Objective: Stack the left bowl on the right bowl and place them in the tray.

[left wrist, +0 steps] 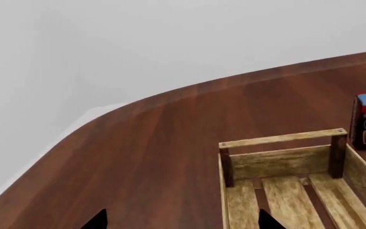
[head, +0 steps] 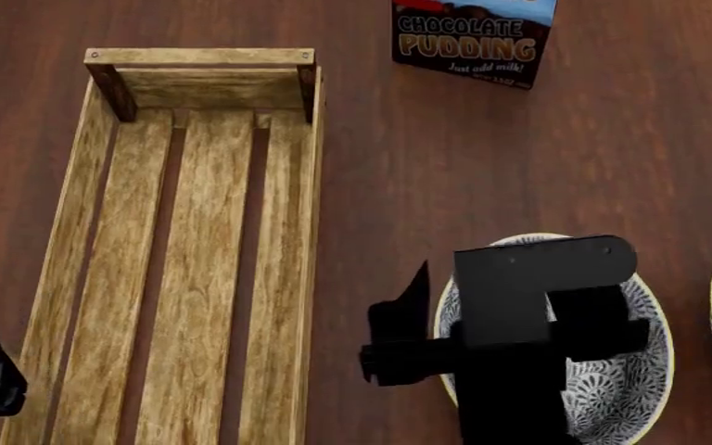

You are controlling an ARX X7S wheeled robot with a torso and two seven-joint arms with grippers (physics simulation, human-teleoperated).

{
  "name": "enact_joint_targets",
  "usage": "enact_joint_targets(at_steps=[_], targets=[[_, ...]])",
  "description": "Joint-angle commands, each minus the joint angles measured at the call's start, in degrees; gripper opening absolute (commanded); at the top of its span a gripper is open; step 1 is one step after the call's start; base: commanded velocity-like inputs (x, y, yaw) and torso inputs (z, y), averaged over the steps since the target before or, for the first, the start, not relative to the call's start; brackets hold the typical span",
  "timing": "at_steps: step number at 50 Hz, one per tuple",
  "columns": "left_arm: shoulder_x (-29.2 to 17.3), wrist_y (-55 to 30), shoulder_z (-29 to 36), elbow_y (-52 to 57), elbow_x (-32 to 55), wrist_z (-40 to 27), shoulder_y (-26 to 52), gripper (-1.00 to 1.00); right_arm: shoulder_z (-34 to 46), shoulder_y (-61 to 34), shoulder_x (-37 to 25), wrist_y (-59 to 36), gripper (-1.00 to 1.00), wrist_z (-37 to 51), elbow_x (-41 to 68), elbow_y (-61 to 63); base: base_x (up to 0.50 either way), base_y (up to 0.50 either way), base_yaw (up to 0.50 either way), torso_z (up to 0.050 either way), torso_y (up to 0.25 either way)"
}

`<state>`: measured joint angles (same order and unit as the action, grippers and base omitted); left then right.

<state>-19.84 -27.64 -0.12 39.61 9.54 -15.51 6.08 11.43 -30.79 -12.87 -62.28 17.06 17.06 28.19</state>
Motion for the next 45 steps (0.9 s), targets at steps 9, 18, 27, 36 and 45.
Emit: enact_joint_targets(at_steps=[9, 18, 27, 36, 45], targets=[[-0.61, -0.09, 0.71, -0.4, -0.36, -0.3, 0.01, 1.0, 2.03, -3.25, 1.83, -0.47, 1.0, -1.33, 0.62, -12.68, 0.0, 0.0, 0.0, 0.0, 0.0], [-1.14, -0.12, 1.46, -0.1, -0.6, -0.1, -0.23, 1.0, 2.86, -3.22, 2.24, 2.86, 1.0, -2.25, 0.32, -18.63, 0.0, 0.0, 0.0, 0.0, 0.0], [-1.48, -0.14, 2.11, 0.02, -0.94, -0.13, -0.28, 1.0, 3.12, -4.33, 2.63, 2.11, 1.0, -2.29, 0.73, -20.62, 0.0, 0.0, 0.0, 0.0, 0.0], [-1.67, 0.08, 1.92, 0.03, -0.83, -0.31, -0.5, 1.0, 4.63, -4.2, 2.8, 2.19, 1.0, -2.43, 0.63, -22.41, 0.0, 0.0, 0.0, 0.0, 0.0], [-1.79, -0.39, 2.03, 0.49, -0.83, -0.63, -0.42, 1.0, 5.38, -4.4, 2.8, 1.97, 1.0, -2.49, 0.81, -23.23, 0.0, 0.0, 0.0, 0.0, 0.0]])
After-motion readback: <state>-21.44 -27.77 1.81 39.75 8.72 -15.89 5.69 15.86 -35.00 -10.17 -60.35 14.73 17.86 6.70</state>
